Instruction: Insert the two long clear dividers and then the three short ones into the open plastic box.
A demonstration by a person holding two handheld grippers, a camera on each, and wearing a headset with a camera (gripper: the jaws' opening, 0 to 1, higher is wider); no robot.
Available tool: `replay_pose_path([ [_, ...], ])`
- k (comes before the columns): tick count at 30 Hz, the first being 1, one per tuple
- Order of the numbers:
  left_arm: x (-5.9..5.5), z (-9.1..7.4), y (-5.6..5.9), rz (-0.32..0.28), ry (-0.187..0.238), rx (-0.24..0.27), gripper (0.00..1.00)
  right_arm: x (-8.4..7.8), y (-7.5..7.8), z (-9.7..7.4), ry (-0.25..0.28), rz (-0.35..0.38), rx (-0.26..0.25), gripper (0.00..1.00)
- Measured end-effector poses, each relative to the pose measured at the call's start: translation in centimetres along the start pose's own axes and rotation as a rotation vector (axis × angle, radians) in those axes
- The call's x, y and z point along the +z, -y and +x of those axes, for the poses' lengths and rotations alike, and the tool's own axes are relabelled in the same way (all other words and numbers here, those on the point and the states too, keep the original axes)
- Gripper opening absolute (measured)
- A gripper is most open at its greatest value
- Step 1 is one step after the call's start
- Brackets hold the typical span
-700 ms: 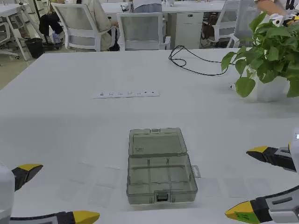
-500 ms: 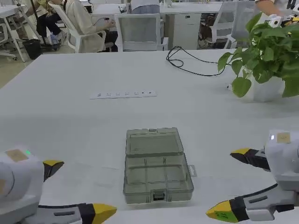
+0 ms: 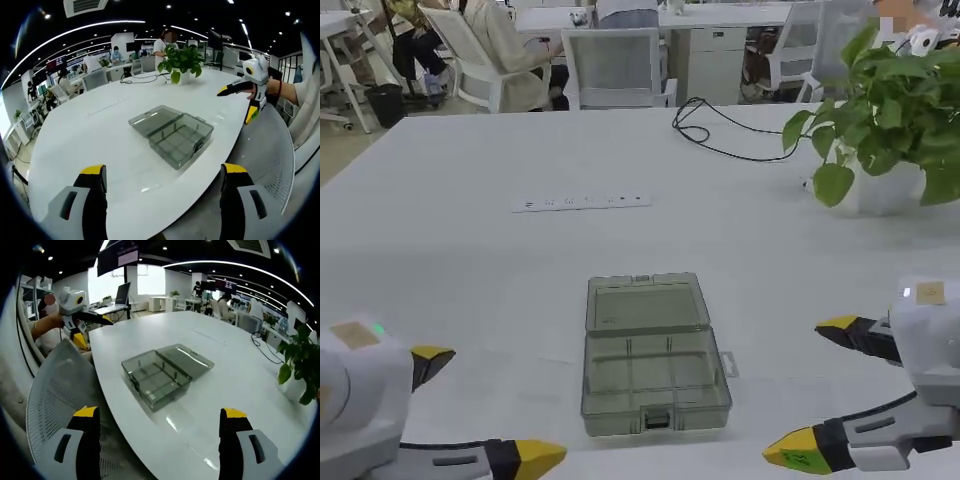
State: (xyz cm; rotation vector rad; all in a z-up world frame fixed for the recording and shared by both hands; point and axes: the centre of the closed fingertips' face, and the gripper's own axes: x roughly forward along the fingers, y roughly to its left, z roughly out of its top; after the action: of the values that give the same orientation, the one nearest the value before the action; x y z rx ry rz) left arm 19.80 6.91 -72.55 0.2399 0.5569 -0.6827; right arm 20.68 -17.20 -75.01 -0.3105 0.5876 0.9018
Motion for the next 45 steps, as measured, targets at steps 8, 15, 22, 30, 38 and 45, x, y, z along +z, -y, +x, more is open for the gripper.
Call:
replay_pose_path([
  [8, 0.2, 0.1, 0.0, 0.004, -0.004, 0.000, 0.96, -0.1, -0.1, 0.0, -0.005, -0.003, 0.002, 1.00],
  [15, 0.1, 0.3, -0.1, 0.011, -0.016, 0.002, 0.96, 0.2, 0.2, 0.0, 0.002, -0.005, -0.003, 1.00],
  [22, 0.1, 0.4, 0.0, 0.015, -0.021, -0.004, 0.96, 0.1, 0.2, 0.1, -0.002, -0.009, -0.001, 1.00],
  [30, 0.3, 0.7, 0.0, 0.028, -0.025, -0.014, 0.95, 0.3, 0.2, 0.0, 0.005, -0.015, 0.001, 1.00],
  [38, 0.7, 1.6, 0.7, 0.077, -0.047, -0.054, 0.94, 0.1, 0.1, 0.2, -0.005, -0.015, 0.003, 1.00],
  [45, 0.8, 2.3, 1.1, 0.098, -0.056, -0.074, 0.95, 0.0, -0.1, 0.2, -0.007, -0.012, 0.001, 1.00],
])
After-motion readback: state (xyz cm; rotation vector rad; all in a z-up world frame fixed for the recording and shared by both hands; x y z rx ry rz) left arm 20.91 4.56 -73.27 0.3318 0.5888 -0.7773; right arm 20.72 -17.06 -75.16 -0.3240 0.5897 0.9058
